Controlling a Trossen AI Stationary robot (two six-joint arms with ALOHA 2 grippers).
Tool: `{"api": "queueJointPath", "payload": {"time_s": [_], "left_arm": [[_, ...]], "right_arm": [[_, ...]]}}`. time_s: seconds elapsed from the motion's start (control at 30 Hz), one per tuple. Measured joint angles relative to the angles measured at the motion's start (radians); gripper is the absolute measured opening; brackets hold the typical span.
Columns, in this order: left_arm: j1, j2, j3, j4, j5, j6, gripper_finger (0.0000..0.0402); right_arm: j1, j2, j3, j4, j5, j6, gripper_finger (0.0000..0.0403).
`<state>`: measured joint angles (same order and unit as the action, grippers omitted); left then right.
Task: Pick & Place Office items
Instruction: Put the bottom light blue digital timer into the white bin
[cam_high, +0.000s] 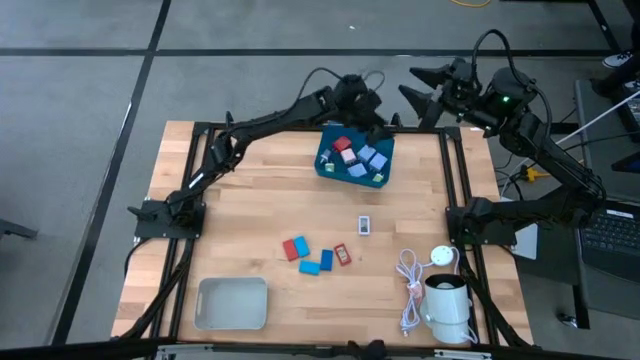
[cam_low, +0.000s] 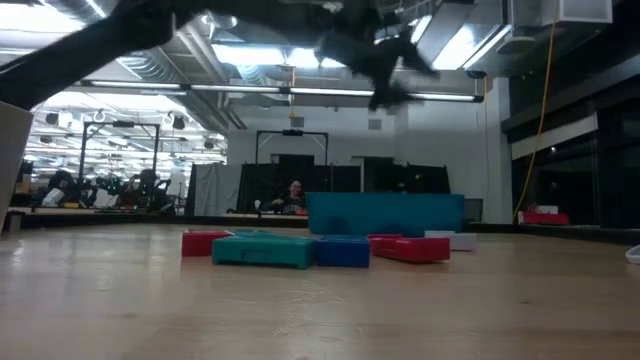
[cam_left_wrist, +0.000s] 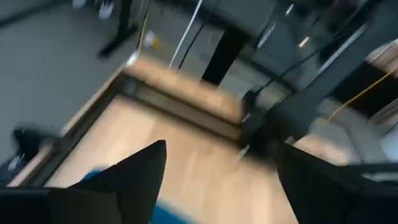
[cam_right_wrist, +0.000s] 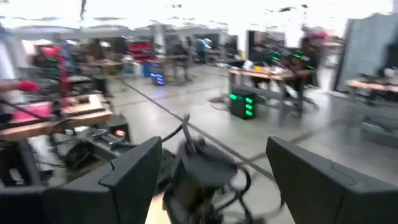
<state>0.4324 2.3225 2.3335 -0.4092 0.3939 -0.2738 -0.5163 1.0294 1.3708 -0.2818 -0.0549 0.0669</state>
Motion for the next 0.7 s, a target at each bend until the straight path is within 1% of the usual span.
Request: {"api": "queueJointPath", "payload": {"time_s": [0.07,0.13,0.2,0.27,0.33,0.43,0.5,0.6,0.7], "left_arm": [[-0.015,-0.043,0.0,0.034,-0.02,-0.004,0.0278],[-0.028,-0.086,-0.001,0.039,-0.048,0.034,0.0268],[-0.031,-0.142,-0.003,0.019,-0.083,0.081,0.026],[-0.028,-0.207,-0.003,0.008,-0.113,0.125,0.0255],[-0.021,-0.271,-0.006,-0.001,-0.122,0.152,0.0253],[-0.014,-0.357,-0.039,0.016,-0.139,0.176,0.0253],[-0.011,-0.414,-0.083,0.045,-0.142,0.185,0.0253],[-0.011,-0.506,-0.174,0.095,-0.141,0.19,0.0253],[-0.011,-0.602,-0.31,0.129,-0.144,0.179,0.0253]], "right_arm": [[0.0,-0.002,0.0,0.015,-0.072,0.004,0.0297],[0.0,-0.016,0.0,0.002,-0.147,0.023,0.0297],[0.0,-0.048,0.0,-0.024,-0.195,0.029,0.0297],[0.0,-0.085,-0.001,-0.04,-0.198,0.03,0.0297],[-0.006,-0.127,-0.013,-0.043,-0.198,0.031,0.0297],[-0.019,-0.197,-0.053,-0.037,-0.197,0.062,0.0297],[-0.021,-0.245,-0.115,-0.015,-0.187,0.105,0.0297],[-0.021,-0.31,-0.25,0.048,-0.144,0.19,0.0297],[-0.021,-0.359,-0.376,0.166,-0.12,0.292,0.0297]]}}
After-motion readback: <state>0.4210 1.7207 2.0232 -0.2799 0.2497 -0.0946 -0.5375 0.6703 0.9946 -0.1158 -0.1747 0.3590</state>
